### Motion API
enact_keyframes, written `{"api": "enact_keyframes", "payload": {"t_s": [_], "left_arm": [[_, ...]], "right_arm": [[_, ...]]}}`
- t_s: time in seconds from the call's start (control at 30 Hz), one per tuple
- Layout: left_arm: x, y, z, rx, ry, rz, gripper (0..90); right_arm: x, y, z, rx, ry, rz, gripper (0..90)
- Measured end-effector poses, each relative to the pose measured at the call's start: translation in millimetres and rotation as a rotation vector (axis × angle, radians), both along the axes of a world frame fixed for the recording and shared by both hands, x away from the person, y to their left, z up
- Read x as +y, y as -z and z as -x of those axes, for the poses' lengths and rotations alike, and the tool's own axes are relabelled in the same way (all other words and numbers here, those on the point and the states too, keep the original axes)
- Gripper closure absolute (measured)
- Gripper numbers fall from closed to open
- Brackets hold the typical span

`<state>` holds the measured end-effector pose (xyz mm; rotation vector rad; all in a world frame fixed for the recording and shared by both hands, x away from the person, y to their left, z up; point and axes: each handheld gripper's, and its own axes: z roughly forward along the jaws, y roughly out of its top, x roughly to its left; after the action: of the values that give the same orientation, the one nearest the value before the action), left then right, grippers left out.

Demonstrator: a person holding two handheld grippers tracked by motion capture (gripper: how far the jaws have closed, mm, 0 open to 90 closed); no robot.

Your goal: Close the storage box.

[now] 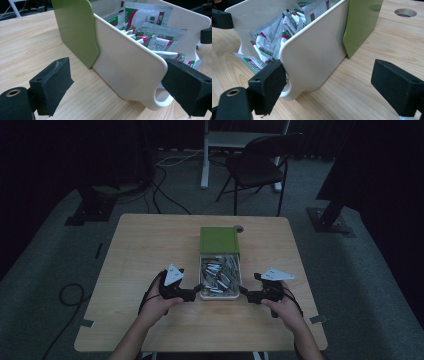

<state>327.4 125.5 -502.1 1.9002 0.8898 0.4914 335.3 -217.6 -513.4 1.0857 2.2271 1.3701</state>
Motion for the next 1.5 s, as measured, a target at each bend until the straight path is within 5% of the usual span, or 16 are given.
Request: {"api": "enact_keyframes", "payload": {"t_s": [1.5], "left_arm": [[-1.7,-2.3,-17.1,0.0,-0.022,-0.007,10.4]], "right_arm": [[3.2,-2.5,-14.4,-0.005,0.019,0.015,12.4]]}}
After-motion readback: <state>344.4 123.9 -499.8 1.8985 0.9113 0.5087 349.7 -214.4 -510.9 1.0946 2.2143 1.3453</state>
